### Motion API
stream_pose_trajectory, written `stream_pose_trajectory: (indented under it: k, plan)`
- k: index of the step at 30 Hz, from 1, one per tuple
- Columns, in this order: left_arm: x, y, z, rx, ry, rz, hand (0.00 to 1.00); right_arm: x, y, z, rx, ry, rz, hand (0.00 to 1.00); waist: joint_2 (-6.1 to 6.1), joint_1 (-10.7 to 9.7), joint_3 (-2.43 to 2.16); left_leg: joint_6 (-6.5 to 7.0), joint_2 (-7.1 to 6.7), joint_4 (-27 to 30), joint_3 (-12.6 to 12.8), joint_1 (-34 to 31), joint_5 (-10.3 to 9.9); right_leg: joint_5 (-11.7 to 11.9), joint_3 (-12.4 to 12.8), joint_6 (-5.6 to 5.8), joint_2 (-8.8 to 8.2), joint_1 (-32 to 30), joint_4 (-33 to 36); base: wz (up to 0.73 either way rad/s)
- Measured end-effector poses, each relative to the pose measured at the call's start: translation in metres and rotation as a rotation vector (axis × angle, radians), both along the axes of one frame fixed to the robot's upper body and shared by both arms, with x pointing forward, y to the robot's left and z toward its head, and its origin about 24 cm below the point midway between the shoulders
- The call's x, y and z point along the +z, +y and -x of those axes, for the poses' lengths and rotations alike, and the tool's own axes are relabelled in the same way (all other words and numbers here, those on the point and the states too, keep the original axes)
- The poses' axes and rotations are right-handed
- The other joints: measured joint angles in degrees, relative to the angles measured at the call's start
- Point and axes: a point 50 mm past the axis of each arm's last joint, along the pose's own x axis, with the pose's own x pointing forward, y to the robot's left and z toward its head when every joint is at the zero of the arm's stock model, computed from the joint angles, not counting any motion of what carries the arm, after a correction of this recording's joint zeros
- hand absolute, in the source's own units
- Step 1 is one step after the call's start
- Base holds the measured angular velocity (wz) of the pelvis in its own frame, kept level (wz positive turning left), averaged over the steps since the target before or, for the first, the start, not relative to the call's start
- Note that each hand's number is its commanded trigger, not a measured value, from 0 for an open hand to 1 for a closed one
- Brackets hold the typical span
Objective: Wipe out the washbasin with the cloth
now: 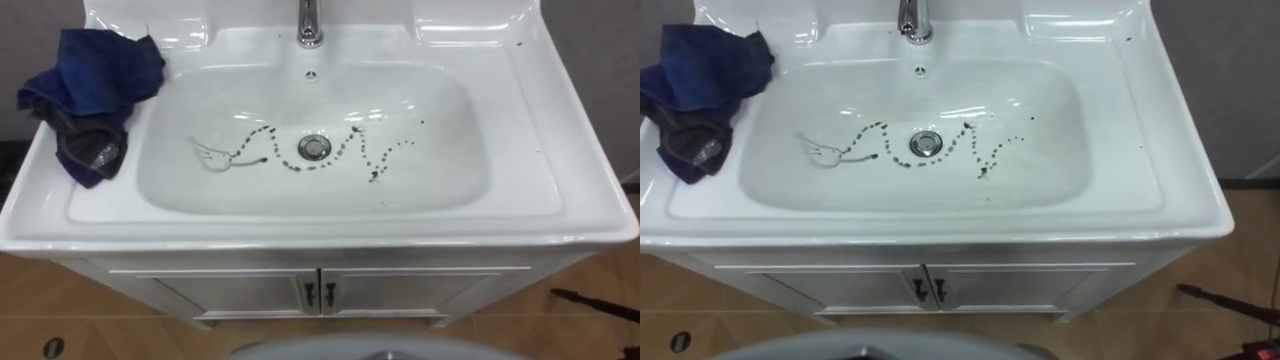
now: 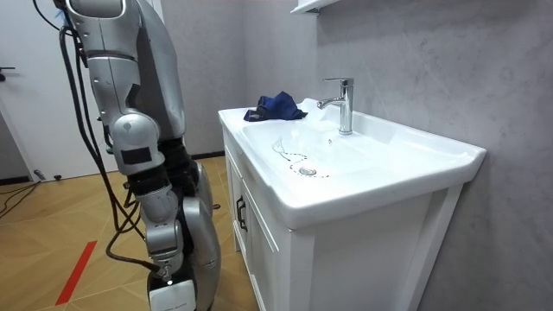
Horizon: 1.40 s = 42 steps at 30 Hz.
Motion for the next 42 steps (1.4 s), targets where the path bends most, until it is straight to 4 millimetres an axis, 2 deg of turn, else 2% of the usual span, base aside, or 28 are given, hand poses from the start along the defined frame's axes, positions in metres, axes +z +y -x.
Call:
stream_pose_trajectory:
  k: [4, 6, 9, 13, 14, 17, 21, 26, 29, 34, 38, 42]
  plan:
    - [0.008, 0.016, -0.003, 0.135, -0.066, -0.09, 0.0, 0.002, -0.009, -0.001, 0.003, -0.005, 0.02, 0.0, 0.79, 0.66, -0.06, 0.02, -0.01, -0.93, -0.18, -0.03, 0.01, 0.02, -0.36, -0.05, 0.0, -0.28, 0.33, 0.01]
    - [0.011, 0.022, -0.002, 0.17, -0.069, -0.142, 0.0, 0.003, -0.011, -0.001, 0.028, -0.007, 0.026, 0.0, 1.11, 1.48, -0.04, 0.08, 0.0, -1.27, -0.18, -0.04, 0.05, 0.05, -0.28, -0.09, 0.03, -0.54, 0.32, 0.0]
    - [0.023, 0.036, -0.013, 0.194, -0.122, -0.253, 0.0, 0.004, -0.016, -0.006, 0.071, -0.02, 0.049, 0.0, 1.54, 3.34, -0.26, 0.12, -0.07, -1.31, -0.52, -0.6, 0.09, 0.06, -0.66, -0.09, -0.03, -1.13, 0.29, 0.04]
    - [0.05, 0.056, -0.043, 0.213, -0.27, -0.456, 0.0, 0.008, -0.029, -0.022, 0.134, -0.107, 0.113, 0.0, 1.6, 3.88, -0.26, 0.18, -0.28, -0.34, -1.55, -1.35, 0.28, 0.15, -2.26, -0.08, -0.46, -0.73, 0.04, 0.15]
    - [0.057, 0.059, -0.051, 0.208, -0.306, -0.502, 0.0, 0.008, -0.03, -0.024, 0.139, -0.125, 0.12, 0.0, 1.3, 3.89, -0.12, 0.18, -0.34, -0.23, -1.97, -1.28, 0.29, 0.11, -2.32, -0.03, -0.5, -0.36, -0.08, 0.15]
    - [0.08, 0.069, -0.068, 0.186, -0.397, -0.64, 0.0, 0.008, -0.031, -0.028, 0.131, -0.164, 0.129, 0.0, 1.33, 4.15, -0.28, 0.18, -0.39, -0.3, -2.25, -1.16, 0.3, 0.02, -2.11, 0.07, -0.45, -0.6, -0.08, 0.01]
    - [0.104, 0.082, -0.085, 0.207, -0.482, -0.753, 0.0, 0.009, -0.031, -0.028, 0.12, -0.175, 0.134, 0.0, 1.51, 3.97, -0.33, 0.18, -0.48, -0.2, -2.39, -1.33, 0.29, -0.02, -2.07, 0.13, -0.48, -0.4, -0.68, -0.01]
    - [0.154, 0.101, -0.105, 0.258, -0.667, -0.932, 0.0, 0.009, -0.032, -0.023, 0.107, -0.186, 0.16, 0.0, 2.19, 4.61, -0.68, 0.18, -0.46, -0.3, -1.57, -0.95, 0.29, 0.1, -1.89, 0.19, -0.48, -0.5, -0.77, -0.05]
    - [0.179, 0.107, -0.111, 0.307, -0.759, -0.997, 0.0, 0.01, -0.033, -0.018, 0.072, -0.189, 0.174, 0.0, 2.69, 4.62, -0.82, 0.18, -0.47, -0.38, -1.55, -0.9, 0.29, 0.15, -1.87, 0.24, -0.49, -0.42, -0.92, 0.0]
    - [0.2, 0.113, -0.114, 0.352, -0.826, -1.065, 0.0, 0.01, -0.035, -0.016, 0.041, -0.191, 0.189, 0.0, 3.43, 3.71, -0.85, 0.18, -0.5, -0.29, -1.52, -0.83, 0.29, 0.15, -1.63, 0.25, -0.5, -0.46, -0.77, 0.0]
    - [0.218, 0.117, -0.119, 0.368, -0.883, -1.123, 0.0, 0.01, -0.035, -0.015, 0.025, -0.192, 0.184, 0.0, 3.39, 3.24, -0.72, 0.18, -0.43, -0.44, -0.95, -0.46, 0.29, 0.14, -0.68, 0.25, -0.31, -0.5, -0.72, -0.08]
    - [0.238, 0.113, -0.127, 0.324, -0.943, -1.202, 0.0, 0.009, -0.033, -0.014, 0.01, -0.194, 0.175, 0.0, 3.2, 2.91, -0.65, 0.18, -0.4, -0.57, -0.53, -0.38, 0.29, 0.38, -0.2, 0.36, -0.11, -0.58, -1.04, -0.08]
